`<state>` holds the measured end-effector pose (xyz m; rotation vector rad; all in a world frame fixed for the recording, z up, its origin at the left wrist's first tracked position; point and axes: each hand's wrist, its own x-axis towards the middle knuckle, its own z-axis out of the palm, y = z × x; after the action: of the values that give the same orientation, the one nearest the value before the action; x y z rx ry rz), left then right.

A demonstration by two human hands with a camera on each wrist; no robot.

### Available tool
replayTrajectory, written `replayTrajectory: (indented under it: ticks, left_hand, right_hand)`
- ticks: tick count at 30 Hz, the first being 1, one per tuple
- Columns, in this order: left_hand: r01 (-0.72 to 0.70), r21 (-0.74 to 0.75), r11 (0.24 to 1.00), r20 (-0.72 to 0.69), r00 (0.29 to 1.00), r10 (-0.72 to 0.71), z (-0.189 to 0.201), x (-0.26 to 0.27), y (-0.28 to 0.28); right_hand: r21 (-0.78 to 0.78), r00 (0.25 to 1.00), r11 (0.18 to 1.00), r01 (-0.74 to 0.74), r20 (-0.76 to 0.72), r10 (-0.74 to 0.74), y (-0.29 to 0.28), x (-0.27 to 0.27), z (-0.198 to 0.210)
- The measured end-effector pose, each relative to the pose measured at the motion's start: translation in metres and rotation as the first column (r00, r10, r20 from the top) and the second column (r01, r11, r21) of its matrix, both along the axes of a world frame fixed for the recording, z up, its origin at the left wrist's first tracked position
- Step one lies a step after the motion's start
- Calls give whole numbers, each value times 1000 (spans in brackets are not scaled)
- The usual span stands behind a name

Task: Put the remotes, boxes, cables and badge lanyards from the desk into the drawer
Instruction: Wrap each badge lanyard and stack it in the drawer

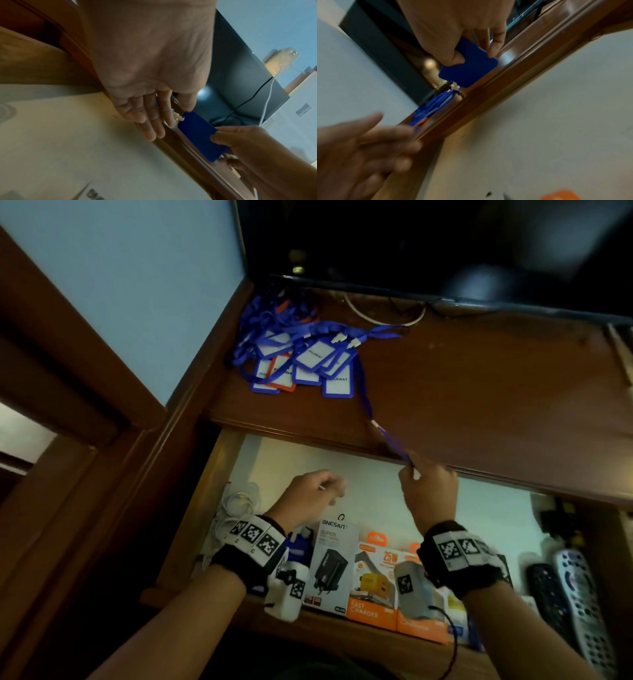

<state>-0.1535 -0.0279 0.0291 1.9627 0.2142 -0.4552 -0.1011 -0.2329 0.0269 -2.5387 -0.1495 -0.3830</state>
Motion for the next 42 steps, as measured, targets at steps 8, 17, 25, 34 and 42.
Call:
replayTrajectory:
  ticks: [8,17,25,34,42]
  left_hand:
    - [-180,-132,975,-35,984,177,35,5,-61]
    - [-63,-15,998,66,996,64,51,8,-69]
    - [369,-210,905,25,928,-372,87,2,-17]
    - [114,-351,930,131,989,-72,93,0,15]
    - [-159,-454,877,111,966,232,82,-1,4]
  right_hand:
    - [65,985,987,-149,100,142,-8,-56,3]
    - [234,963,934,-270,51,265,-24,-69,35]
    - [734,876,657,-170,-193,443,10,-46,86]
    - [868,776,496,25,-330,538,39,-68,69]
    - [829,801,554,79,-383,459,38,-69,68]
